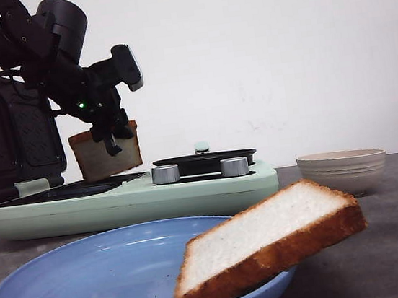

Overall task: Make breakfast with bread and shrimp
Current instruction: 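Carry the held bread slice with the left gripper over the sandwich press, then lower the bread onto the farther press plate and open the left gripper, then raise the left gripper away from the press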

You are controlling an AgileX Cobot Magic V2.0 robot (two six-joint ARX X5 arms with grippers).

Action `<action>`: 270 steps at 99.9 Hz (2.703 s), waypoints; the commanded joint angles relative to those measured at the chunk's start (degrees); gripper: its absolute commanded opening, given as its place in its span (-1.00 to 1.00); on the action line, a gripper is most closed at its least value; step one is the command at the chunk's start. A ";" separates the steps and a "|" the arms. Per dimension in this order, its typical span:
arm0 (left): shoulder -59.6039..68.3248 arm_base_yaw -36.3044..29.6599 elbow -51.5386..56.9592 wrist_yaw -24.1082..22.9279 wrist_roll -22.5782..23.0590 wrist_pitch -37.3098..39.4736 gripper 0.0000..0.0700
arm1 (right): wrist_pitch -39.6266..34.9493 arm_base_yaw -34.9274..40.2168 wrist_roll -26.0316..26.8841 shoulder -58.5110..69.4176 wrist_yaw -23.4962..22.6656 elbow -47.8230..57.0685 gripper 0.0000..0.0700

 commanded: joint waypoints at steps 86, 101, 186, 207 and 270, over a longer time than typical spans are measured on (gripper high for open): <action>0.17 -0.70 1.29 -0.15 -4.04 -1.09 -0.33 | -0.07 -0.04 -0.70 0.20 -0.02 0.66 0.02; -0.15 -0.70 1.29 -0.13 -4.04 -1.70 0.05 | -0.09 -0.04 -0.70 0.20 -0.02 0.66 0.02; -3.13 -0.59 1.29 0.33 -8.57 -4.11 0.74 | -0.28 -0.04 -0.66 0.20 -0.04 0.66 0.02; -4.72 -0.57 1.29 0.31 -8.57 -5.70 0.74 | -0.31 -0.04 -0.66 0.20 -0.04 0.66 0.02; -19.58 -0.52 1.29 -4.04 -38.97 -17.84 0.70 | -1.33 -0.04 -0.39 0.17 -0.87 0.66 0.02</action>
